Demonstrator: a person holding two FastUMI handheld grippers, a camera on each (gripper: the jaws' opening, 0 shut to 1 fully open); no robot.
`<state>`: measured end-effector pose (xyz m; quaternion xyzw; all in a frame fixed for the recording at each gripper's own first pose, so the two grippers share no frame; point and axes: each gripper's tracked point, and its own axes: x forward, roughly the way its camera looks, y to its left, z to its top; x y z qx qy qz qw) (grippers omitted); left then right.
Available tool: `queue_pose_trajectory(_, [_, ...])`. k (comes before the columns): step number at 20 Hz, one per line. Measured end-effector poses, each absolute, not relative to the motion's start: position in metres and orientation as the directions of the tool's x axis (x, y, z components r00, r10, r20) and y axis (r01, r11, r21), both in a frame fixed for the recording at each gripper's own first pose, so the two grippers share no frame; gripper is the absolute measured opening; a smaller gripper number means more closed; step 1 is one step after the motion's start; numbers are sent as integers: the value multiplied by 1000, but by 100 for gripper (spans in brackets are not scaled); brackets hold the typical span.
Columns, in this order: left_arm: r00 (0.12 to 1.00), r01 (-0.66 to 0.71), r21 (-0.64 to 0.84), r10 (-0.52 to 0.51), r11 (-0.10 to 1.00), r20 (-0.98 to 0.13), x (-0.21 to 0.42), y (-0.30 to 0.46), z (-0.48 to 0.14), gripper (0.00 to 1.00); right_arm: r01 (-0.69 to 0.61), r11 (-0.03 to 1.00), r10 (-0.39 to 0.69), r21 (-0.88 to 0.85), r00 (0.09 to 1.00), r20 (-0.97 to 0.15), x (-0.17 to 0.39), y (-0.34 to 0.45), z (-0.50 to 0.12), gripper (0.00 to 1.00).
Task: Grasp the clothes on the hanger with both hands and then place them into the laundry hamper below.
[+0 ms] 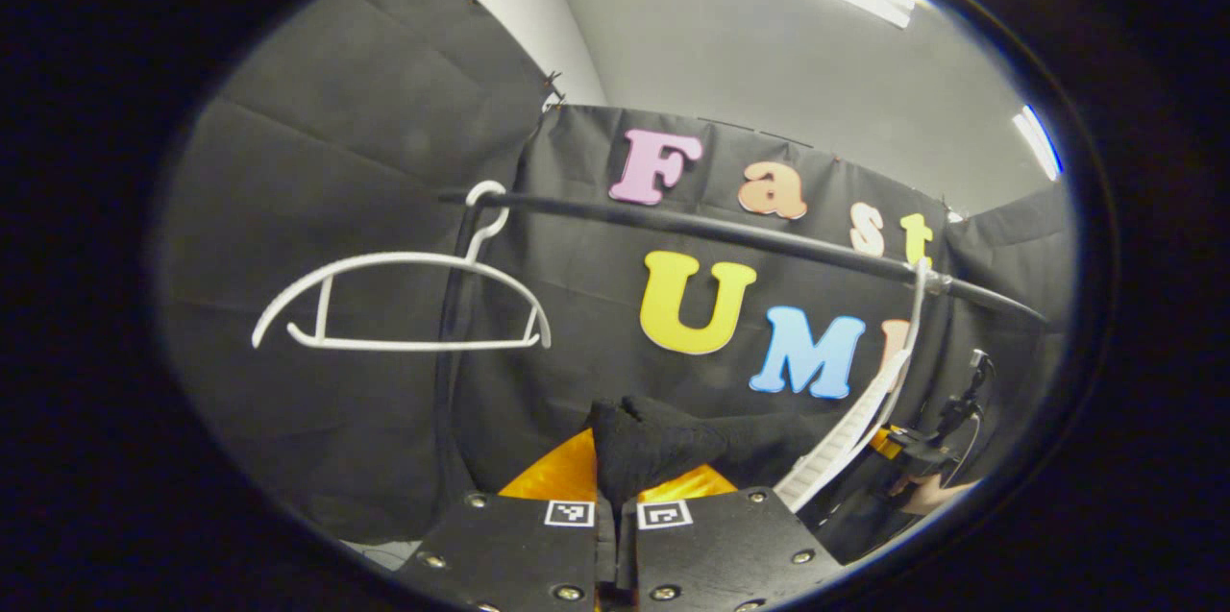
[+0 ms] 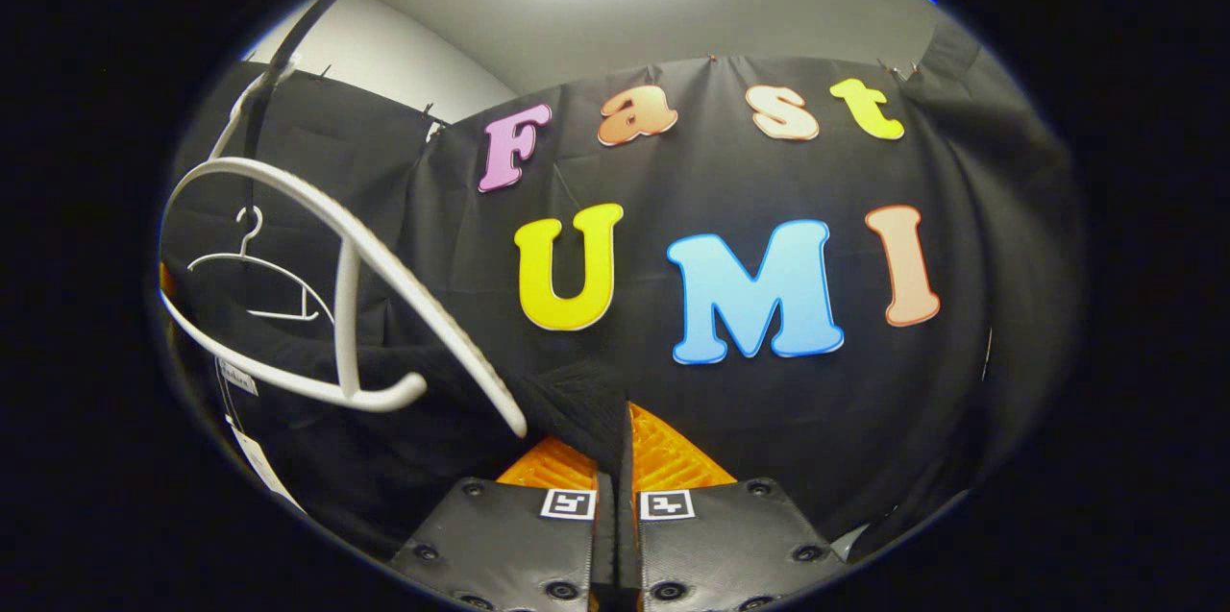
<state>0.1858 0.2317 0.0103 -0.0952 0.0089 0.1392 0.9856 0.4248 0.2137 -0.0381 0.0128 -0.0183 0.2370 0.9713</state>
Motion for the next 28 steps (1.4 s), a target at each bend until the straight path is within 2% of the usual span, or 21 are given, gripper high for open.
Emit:
queue_pose_trajectory(3, [950,-308,-152,297,939,-91,170,219,-28,1,-455,890,455,16,890,-13,418,205,-65,0])
queue_pose_trajectory(4, [949,-311,-138,298,940,-107,169,214,-37,1,-448,894,448,14,894,-31,414,198,-74,3])
queue_pose_trajectory(6, [943,-319,-112,302,941,-141,161,206,-54,1,-428,902,431,50,901,-57,405,185,-88,0])
queue_pose_trajectory(9, [929,-339,-96,317,936,-191,143,188,-86,2,-415,906,422,78,900,-109,385,165,-110,3])
queue_pose_trajectory(17, [880,-393,-123,333,911,-339,89,130,-167,2,-469,879,474,84,843,-253,309,129,-160,3])
queue_pose_trajectory(18, [881,-381,-137,315,914,-352,82,123,-175,2,-462,883,466,84,842,-272,297,125,-165,0])
queue_pose_trajectory(22, [879,-297,-127,218,947,-424,72,103,-213,2,-403,911,407,88,845,-348,242,113,-188,3])
queue_pose_trajectory(28, [871,-82,-157,-6,984,-492,56,71,-262,2,-277,956,288,96,826,-485,154,112,-231,3])
